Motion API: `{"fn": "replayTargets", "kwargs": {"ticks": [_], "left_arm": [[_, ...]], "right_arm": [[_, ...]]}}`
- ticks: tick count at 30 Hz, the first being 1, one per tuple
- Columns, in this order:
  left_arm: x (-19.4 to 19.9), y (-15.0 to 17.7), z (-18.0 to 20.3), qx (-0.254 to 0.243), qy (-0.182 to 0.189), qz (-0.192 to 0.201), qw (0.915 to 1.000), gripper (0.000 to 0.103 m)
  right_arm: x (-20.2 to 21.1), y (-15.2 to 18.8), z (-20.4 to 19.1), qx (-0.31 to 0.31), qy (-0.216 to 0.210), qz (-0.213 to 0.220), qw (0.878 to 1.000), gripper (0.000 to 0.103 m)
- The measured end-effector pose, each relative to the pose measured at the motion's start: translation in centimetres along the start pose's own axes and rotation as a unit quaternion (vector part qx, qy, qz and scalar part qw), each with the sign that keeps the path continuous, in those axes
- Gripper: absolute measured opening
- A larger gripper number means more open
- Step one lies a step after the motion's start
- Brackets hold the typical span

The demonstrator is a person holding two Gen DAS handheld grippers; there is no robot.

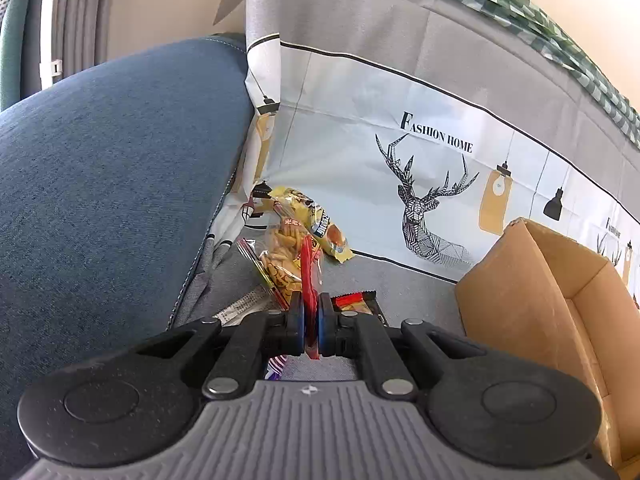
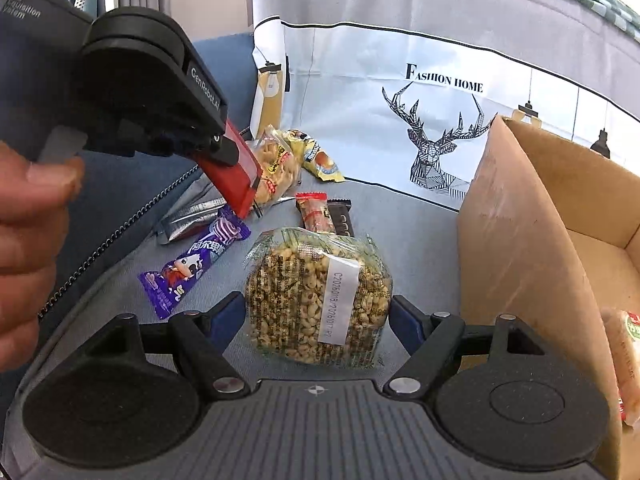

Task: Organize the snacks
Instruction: 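Carry both held snacks up toward the cardboard box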

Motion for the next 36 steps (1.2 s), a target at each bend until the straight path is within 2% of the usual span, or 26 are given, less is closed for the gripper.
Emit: {"fn": "replayTargets", "kwargs": {"ticks": [10,19,27,36], "left_arm": [[0.0,0.1,0.0,-0.003,0.001,-0.003,1.0000,0.005],[0.3,-0.3,-0.1,0.001,0.001,0.003,1.0000,0.005],[1.7,-1.0,1.2,-0.011,0.002,0.013,0.9998,0.005],[4.3,-2.2,4.3,-0.042,0.014,0.036,0.9984,0.005]], "right_arm": [[-0.5,0.4,-0.2,0.007,-0.005,-0.006,1.000,0.079],[0.4,-0.3,-0.2,0.008,-0.004,0.026,1.000,0.079],[3.5,-2.8,0.8,-0.005,0.002,0.070,0.998,0.079],[9.4,-6.3,3.7,-0.020,0.018,0.129,0.991,0.079]]}}
Point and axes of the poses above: each gripper's, at about its wrist camera, not at the fingertips, and x roughly against the way its jaws point, z to its right, y to its underside, the point moved 6 cm from there along -x, roughly the way its jaws point, and after that the axes turned 4 degrees about y, right-handed, at the moved point
